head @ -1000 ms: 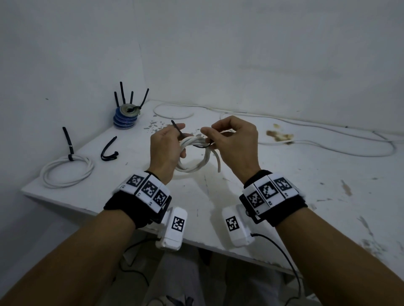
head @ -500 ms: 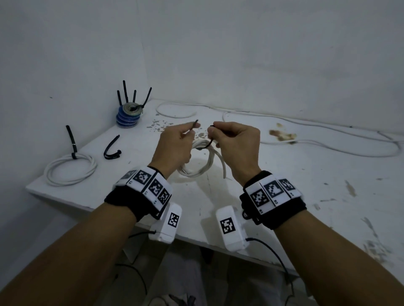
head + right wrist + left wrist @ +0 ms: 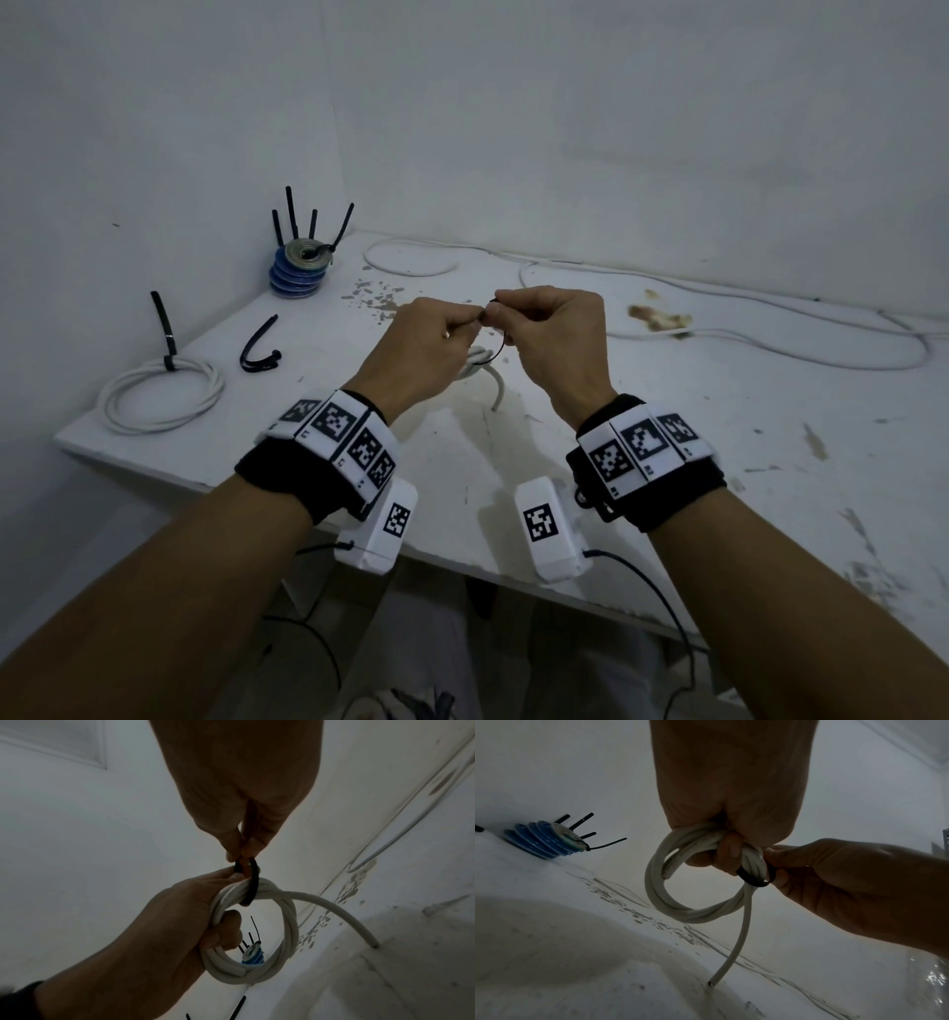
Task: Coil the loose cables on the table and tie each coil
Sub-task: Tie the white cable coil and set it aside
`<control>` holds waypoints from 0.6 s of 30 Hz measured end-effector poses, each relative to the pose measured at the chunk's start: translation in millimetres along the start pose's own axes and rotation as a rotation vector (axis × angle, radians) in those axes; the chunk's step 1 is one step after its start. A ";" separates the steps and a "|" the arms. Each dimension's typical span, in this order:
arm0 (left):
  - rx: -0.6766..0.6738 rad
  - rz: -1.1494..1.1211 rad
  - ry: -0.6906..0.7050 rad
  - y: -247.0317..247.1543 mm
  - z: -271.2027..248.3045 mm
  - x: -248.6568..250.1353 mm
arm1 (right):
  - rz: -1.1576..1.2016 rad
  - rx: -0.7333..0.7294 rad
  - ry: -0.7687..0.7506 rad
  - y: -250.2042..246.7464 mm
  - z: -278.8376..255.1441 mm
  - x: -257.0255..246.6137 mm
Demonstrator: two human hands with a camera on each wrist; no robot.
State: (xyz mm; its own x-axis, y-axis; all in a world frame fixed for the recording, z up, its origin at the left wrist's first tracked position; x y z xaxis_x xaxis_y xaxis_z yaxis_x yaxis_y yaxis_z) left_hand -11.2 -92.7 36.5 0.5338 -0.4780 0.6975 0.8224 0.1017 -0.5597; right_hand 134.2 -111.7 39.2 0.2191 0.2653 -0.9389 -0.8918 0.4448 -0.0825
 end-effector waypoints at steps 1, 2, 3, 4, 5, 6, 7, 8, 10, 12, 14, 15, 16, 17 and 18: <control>-0.006 0.009 -0.001 0.4 -0.5 1.1 | -0.022 -0.008 -0.007 0.4 -0.4 -0.4; -0.005 0.010 -0.002 0.4 -0.7 1.6 | -0.048 -0.017 -0.012 0.9 -0.9 -1.1; 0.003 0.001 -0.008 0.0 -0.6 1.4 | -0.070 -0.021 -0.013 1.4 -0.7 -1.5; 0.019 -0.014 -0.020 -0.5 -0.1 0.5 | -0.080 -0.018 -0.009 1.4 -0.4 -1.7; 0.040 -0.026 -0.036 -1.3 0.2 -0.4 | -0.076 -0.009 -0.003 0.9 -0.2 -1.7; 0.061 -0.029 -0.046 -2.0 0.2 -0.8 | -0.060 0.001 0.004 0.7 -0.6 -2.0; 0.076 -0.028 -0.052 -2.6 -0.4 -0.2 | -0.042 0.009 0.008 0.8 -1.5 -2.3; 0.084 -0.033 -0.055 -2.8 -0.7 0.1 | -0.031 0.014 0.008 1.3 -2.6 -2.4; 0.084 -0.052 -0.062 -3.2 -1.6 1.1 | -0.035 0.014 -0.003 3.1 -5.2 -3.3; 0.092 -0.050 -0.057 -3.8 -1.7 2.3 | -0.035 0.020 -0.007 3.6 -6.2 -4.2; 0.120 -0.036 -0.056 -4.7 -1.7 1.1 | -0.009 0.046 0.003 1.8 -5.8 -3.4; 0.134 -0.040 -0.067 -5.5 -1.7 0.1 | 0.000 0.058 0.005 0.8 -5.6 -3.3; 0.143 -0.043 -0.076 -5.8 -1.6 -1.1 | 0.002 0.065 0.003 0.3 -6.0 -3.0; 0.147 -0.044 -0.080 -6.0 -1.3 -1.8 | -0.001 0.066 -0.002 0.3 -6.6 -2.9; 0.146 -0.044 -0.079 -6.2 -1.1 -1.9 | -0.003 0.066 -0.010 0.3 -7.4 -3.0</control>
State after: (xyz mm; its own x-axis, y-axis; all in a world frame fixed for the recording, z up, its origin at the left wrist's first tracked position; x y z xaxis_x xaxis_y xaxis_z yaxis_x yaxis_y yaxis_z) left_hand -17.6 -93.4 38.1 0.5055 -0.4152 0.7564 0.8622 0.2104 -0.4607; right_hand 130.3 -118.6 39.5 0.2259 0.2726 -0.9352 -0.8631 0.5011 -0.0624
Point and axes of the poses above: each hand's wrist, its own z-axis towards the middle knuckle, its own y-axis out of the palm, x = y × z, the point moved 8 cm from there along z, towards the middle knuckle, and after that the axes turned 6 degrees about x, right-handed, at the moved point
